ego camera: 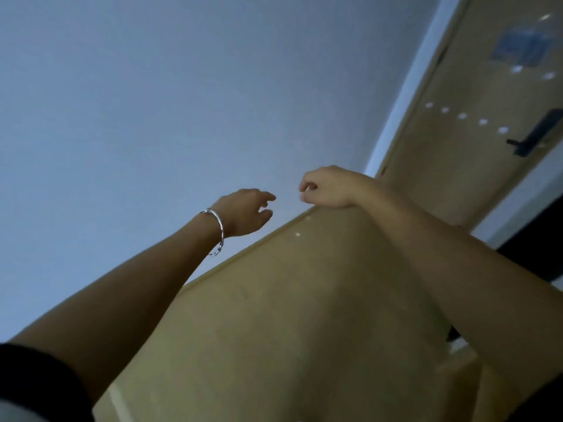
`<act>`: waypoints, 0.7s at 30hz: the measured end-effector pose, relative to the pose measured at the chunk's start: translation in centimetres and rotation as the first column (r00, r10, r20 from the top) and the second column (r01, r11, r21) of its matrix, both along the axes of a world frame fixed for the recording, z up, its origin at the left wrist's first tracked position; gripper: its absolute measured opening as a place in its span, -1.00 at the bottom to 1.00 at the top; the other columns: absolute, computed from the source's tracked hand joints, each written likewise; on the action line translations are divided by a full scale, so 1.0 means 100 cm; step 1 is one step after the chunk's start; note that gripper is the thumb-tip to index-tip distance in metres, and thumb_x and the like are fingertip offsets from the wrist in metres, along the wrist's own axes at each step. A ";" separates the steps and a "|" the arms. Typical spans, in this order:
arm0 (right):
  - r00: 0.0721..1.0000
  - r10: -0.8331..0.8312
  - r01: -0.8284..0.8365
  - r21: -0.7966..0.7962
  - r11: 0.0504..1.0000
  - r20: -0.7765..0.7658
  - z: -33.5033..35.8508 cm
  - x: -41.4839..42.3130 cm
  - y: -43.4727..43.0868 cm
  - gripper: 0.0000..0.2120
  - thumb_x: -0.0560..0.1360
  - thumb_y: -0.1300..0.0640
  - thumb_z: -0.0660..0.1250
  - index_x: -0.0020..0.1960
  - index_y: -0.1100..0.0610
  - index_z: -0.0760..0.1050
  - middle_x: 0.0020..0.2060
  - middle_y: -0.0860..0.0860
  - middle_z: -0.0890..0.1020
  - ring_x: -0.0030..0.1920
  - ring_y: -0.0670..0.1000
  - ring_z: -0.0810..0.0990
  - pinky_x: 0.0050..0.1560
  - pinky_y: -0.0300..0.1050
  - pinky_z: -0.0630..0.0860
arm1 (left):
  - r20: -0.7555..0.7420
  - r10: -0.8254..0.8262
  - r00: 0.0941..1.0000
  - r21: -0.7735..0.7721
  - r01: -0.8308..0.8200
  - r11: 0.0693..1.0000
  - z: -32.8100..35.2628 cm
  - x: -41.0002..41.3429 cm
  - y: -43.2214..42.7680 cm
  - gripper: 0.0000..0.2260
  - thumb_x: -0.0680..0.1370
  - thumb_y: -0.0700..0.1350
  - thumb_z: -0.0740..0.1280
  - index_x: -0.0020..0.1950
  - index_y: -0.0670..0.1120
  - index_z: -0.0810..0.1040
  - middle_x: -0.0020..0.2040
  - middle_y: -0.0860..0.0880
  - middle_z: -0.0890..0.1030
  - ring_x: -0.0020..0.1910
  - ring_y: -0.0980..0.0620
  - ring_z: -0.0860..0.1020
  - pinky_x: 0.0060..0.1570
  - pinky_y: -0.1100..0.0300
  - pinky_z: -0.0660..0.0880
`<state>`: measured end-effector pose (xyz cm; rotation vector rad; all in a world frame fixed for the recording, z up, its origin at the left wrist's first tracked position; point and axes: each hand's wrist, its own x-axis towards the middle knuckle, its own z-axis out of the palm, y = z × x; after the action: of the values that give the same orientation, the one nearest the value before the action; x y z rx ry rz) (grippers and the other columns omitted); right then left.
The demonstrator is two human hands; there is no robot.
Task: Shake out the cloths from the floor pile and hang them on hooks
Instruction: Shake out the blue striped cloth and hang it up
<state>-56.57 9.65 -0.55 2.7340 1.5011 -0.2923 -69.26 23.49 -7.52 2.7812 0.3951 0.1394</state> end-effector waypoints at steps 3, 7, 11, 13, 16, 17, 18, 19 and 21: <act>0.984 0.169 -0.171 -0.048 0.984 -0.057 -0.022 -0.045 0.076 -0.69 0.57 -0.06 0.20 0.27 -0.01 0.46 0.25 -0.02 0.49 0.19 0.02 0.47 0.20 -0.03 0.42 | -0.040 0.186 0.982 -0.061 -0.188 0.980 -0.022 -0.066 0.049 -0.61 0.60 0.02 0.17 0.42 0.02 0.34 0.28 0.03 0.51 0.27 0.01 0.44 0.27 0.04 0.39; 0.912 0.391 -0.401 -0.079 0.913 -0.123 -0.047 -0.120 0.166 -0.66 0.58 -0.05 0.18 0.32 -0.01 0.43 0.30 0.00 0.47 0.21 0.04 0.48 0.19 -0.03 0.43 | -0.064 0.409 0.910 -0.102 -0.414 0.905 -0.039 -0.149 0.095 -0.60 0.59 0.03 0.18 0.43 0.02 0.32 0.28 0.04 0.51 0.27 0.02 0.44 0.26 0.06 0.39; 0.800 0.572 -0.594 -0.111 0.796 -0.180 -0.071 -0.194 0.241 -0.64 0.59 -0.05 0.18 0.35 0.00 0.41 0.31 0.02 0.47 0.22 0.05 0.48 0.20 -0.02 0.43 | -0.104 0.603 0.791 -0.123 -0.612 0.782 -0.053 -0.227 0.130 -0.60 0.59 0.02 0.19 0.43 0.02 0.33 0.29 0.03 0.50 0.27 0.02 0.45 0.25 0.07 0.39; 0.734 0.647 -0.675 -0.116 0.729 -0.204 -0.080 -0.226 0.276 -0.63 0.59 -0.05 0.18 0.36 0.00 0.40 0.31 0.01 0.47 0.23 0.05 0.47 0.18 -0.05 0.42 | -0.130 0.681 0.720 -0.125 -0.694 0.709 -0.061 -0.262 0.148 -0.61 0.59 0.01 0.19 0.42 0.02 0.34 0.29 0.03 0.51 0.27 0.02 0.45 0.25 0.06 0.39; 0.645 0.724 -0.760 -0.103 0.642 -0.245 -0.092 -0.264 0.322 -0.63 0.59 -0.05 0.18 0.37 0.00 0.39 0.30 0.00 0.47 0.23 0.04 0.46 0.14 -0.07 0.40 | -0.174 0.771 0.613 -0.120 -0.790 0.601 -0.074 -0.304 0.174 -0.62 0.58 0.01 0.19 0.41 0.04 0.35 0.28 0.04 0.51 0.26 0.02 0.45 0.25 0.05 0.40; 0.625 0.735 -0.775 -0.098 0.624 -0.263 -0.096 -0.274 0.338 -0.63 0.58 -0.05 0.18 0.37 -0.01 0.39 0.30 0.00 0.47 0.23 0.04 0.47 0.15 -0.07 0.41 | -0.189 0.793 0.579 -0.115 -0.815 0.568 -0.078 -0.315 0.182 -0.62 0.58 0.01 0.19 0.41 0.04 0.35 0.28 0.04 0.51 0.26 0.03 0.46 0.24 0.05 0.41; 0.607 0.743 -0.788 -0.097 0.608 -0.281 -0.102 -0.282 0.353 -0.63 0.58 -0.05 0.18 0.36 -0.01 0.40 0.30 0.00 0.47 0.23 0.04 0.47 0.16 -0.06 0.41 | -0.208 0.811 0.547 -0.109 -0.837 0.537 -0.081 -0.324 0.190 -0.63 0.58 0.01 0.19 0.40 0.05 0.36 0.28 0.05 0.51 0.26 0.03 0.45 0.24 0.05 0.41; 0.594 0.749 -0.799 -0.107 0.592 -0.294 -0.107 -0.290 0.367 -0.63 0.58 -0.05 0.18 0.36 -0.02 0.40 0.30 0.00 0.47 0.23 0.04 0.47 0.18 -0.05 0.42 | -0.227 0.824 0.519 -0.105 -0.854 0.509 -0.085 -0.332 0.197 -0.63 0.59 0.01 0.19 0.40 0.05 0.37 0.28 0.05 0.51 0.26 0.03 0.45 0.25 0.05 0.40; 0.564 0.769 -0.824 -0.145 0.547 -0.302 -0.119 -0.308 0.393 -0.63 0.57 -0.06 0.19 0.35 -0.02 0.40 0.31 -0.01 0.47 0.24 0.04 0.46 0.21 -0.02 0.42 | -0.252 0.849 0.465 -0.098 -0.885 0.455 -0.094 -0.348 0.207 -0.64 0.59 0.01 0.18 0.39 0.06 0.38 0.27 0.07 0.51 0.26 0.04 0.45 0.24 0.06 0.40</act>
<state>-87.32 48.98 -12.48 1.5632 2.3549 -0.6837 -104.05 44.19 -16.93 2.0702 1.7665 0.0800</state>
